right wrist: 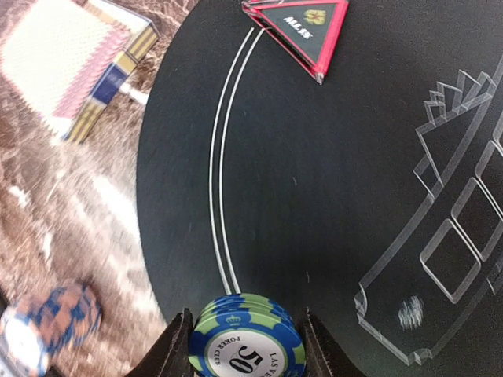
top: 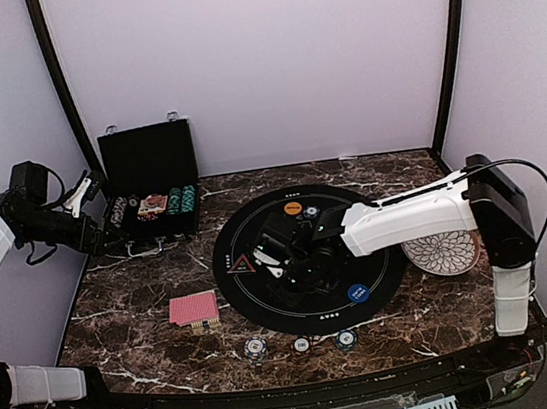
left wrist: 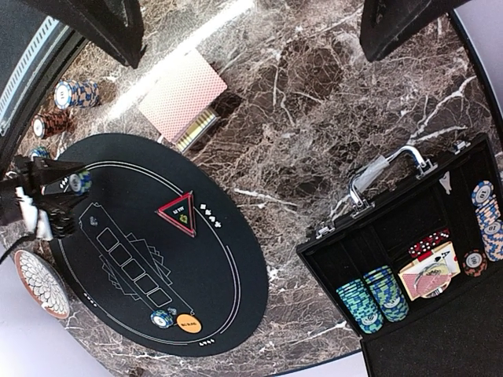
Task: Distribute texas hold em gaming equipment
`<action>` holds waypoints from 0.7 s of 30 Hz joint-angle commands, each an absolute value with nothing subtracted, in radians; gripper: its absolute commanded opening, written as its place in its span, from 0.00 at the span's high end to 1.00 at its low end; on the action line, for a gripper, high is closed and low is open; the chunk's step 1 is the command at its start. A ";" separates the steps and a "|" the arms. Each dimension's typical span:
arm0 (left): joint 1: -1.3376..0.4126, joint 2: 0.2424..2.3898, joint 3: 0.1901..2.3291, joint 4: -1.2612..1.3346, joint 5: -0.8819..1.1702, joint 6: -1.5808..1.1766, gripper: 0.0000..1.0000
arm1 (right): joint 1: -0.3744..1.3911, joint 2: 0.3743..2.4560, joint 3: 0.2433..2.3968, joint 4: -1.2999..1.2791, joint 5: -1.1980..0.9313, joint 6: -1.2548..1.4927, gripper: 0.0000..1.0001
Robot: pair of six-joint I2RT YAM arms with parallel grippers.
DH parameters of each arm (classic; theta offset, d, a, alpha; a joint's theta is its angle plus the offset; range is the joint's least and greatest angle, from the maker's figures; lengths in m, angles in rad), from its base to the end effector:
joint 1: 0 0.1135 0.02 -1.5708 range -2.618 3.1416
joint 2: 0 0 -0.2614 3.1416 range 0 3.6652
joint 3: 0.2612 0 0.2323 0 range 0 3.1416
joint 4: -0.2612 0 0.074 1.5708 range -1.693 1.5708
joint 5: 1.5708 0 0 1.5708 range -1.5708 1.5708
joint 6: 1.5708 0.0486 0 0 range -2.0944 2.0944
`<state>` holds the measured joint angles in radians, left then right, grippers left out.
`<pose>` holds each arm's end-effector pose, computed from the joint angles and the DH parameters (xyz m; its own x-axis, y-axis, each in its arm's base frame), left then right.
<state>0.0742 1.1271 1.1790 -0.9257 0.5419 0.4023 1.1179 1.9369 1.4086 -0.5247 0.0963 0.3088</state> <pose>0.2043 -0.0099 0.3325 -0.5992 0.2918 -0.7455 0.5448 0.8310 -0.1126 0.1784 0.3560 0.1899 -0.6279 -0.5990 -0.4970 -0.7173 0.6932 0.0708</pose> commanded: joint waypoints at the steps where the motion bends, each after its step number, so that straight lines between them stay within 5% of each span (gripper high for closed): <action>1: 0.069 1.090 1.172 -0.946 0.537 0.418 0.01 | 1.079 2.036 1.523 -0.472 0.068 0.266 0.78; 16: 0.066 1.077 1.181 -0.957 0.536 0.414 0.01 | 1.036 2.239 1.715 -0.452 0.017 0.258 0.76; 21: 0.067 1.075 1.180 -0.958 0.535 0.417 0.01 | 1.031 2.261 1.731 -0.451 0.005 0.256 0.61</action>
<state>0.0689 1.0973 1.1790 -0.9337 0.5335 0.4053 1.0435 2.2383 1.6894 -0.4755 0.0219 0.2653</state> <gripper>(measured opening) 0.987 0.391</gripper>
